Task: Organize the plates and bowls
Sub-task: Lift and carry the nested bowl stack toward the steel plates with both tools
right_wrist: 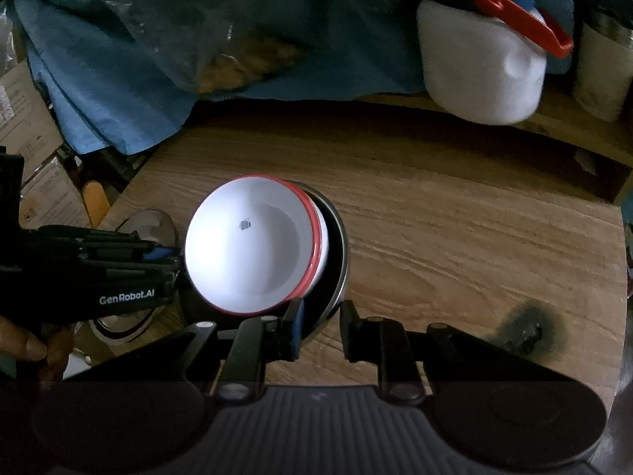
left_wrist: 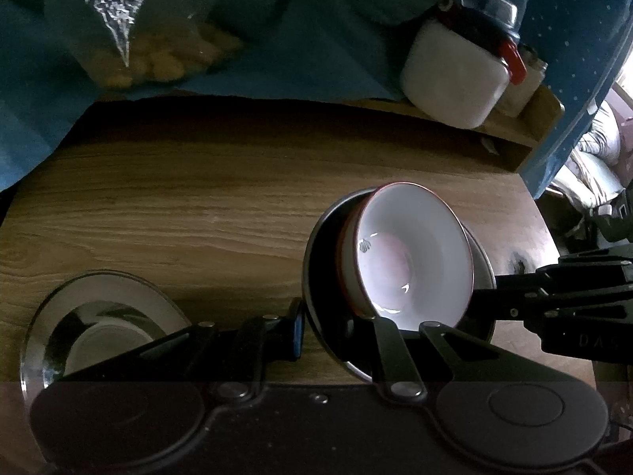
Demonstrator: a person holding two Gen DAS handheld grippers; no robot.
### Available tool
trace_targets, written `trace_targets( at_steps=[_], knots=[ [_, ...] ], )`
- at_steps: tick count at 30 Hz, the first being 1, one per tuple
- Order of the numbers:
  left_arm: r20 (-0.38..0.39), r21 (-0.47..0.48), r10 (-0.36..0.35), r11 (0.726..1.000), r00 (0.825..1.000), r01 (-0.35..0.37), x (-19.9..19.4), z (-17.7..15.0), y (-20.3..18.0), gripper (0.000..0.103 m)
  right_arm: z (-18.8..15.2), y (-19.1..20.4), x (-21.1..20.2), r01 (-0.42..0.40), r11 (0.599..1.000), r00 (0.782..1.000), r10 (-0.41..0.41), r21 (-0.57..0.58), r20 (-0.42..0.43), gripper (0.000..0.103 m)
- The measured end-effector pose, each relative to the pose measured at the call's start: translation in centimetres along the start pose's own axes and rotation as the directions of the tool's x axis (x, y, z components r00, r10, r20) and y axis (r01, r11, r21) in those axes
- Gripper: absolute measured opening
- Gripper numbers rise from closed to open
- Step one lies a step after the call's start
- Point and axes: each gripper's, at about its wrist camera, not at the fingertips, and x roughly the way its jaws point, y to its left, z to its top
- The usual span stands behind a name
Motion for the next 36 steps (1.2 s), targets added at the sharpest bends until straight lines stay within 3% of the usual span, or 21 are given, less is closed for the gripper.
trace_targets(
  at_steps=[36],
  knots=[
    [0.06,-0.055,0.037,0.998,0.998,-0.034,-2.8,0.3,4.4,0.014,2.0,3.8,1.6,-0.025,0.997,1.0,0.026,-0.072,0.017,0.022]
  ],
)
